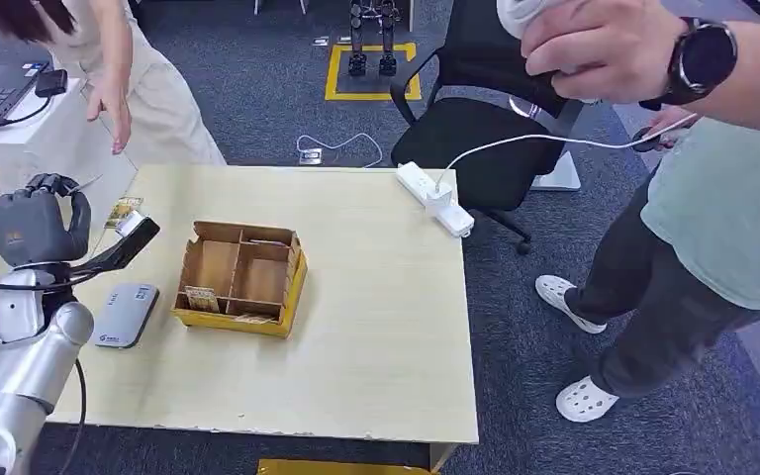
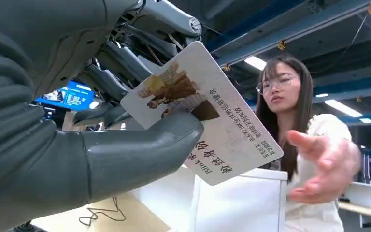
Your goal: Pass the card to the sensor for recognition and then transmit it.
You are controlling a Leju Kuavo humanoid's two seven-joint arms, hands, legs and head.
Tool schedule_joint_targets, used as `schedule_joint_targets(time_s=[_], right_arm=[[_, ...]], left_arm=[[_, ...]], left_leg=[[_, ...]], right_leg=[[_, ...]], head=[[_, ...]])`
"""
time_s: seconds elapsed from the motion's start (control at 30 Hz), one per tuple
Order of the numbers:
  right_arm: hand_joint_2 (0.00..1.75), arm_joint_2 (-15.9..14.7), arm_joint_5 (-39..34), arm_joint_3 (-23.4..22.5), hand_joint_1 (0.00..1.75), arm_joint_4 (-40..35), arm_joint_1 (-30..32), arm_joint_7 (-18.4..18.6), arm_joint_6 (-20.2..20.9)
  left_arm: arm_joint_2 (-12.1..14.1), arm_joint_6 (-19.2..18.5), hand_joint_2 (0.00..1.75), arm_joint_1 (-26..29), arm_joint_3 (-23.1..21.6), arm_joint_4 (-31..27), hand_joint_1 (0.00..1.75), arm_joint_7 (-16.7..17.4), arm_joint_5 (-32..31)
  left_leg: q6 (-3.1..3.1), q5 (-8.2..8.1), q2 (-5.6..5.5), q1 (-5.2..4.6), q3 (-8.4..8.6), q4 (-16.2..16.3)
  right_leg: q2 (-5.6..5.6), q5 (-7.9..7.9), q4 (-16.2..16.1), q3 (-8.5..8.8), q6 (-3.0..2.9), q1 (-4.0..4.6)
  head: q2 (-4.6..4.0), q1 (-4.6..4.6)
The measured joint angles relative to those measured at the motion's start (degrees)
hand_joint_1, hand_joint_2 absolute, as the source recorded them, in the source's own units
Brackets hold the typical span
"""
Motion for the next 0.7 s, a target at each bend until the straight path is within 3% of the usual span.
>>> schedule_joint_targets(time_s=[0.5, 0.7], right_arm=[[0.00, 0.0, -0.8, 1.7, 0.00, 1.2, -1.1, -0.6, 0.0], [0.00, 0.0, -1.2, 1.9, 0.00, 1.4, -1.3, -0.8, -0.1]], left_arm=[[-0.1, 0.1, 1.75, -2.9, 0.0, 1.6, 1.75, 1.3, -1.1], [-0.3, 0.1, 1.75, -3.5, 0.0, 1.9, 1.75, 0.0, 0.2]], left_leg=[[0.00, 0.00, 0.01, 0.00, -0.01, 0.0], [0.00, 0.00, 0.02, 0.00, -0.01, 0.0]], right_leg=[[0.02, 0.00, 0.0, -0.02, 0.00, 0.00], [0.05, 0.00, 0.0, -0.02, 0.00, 0.00]], head=[[0.00, 0.02], [0.00, 0.02]])
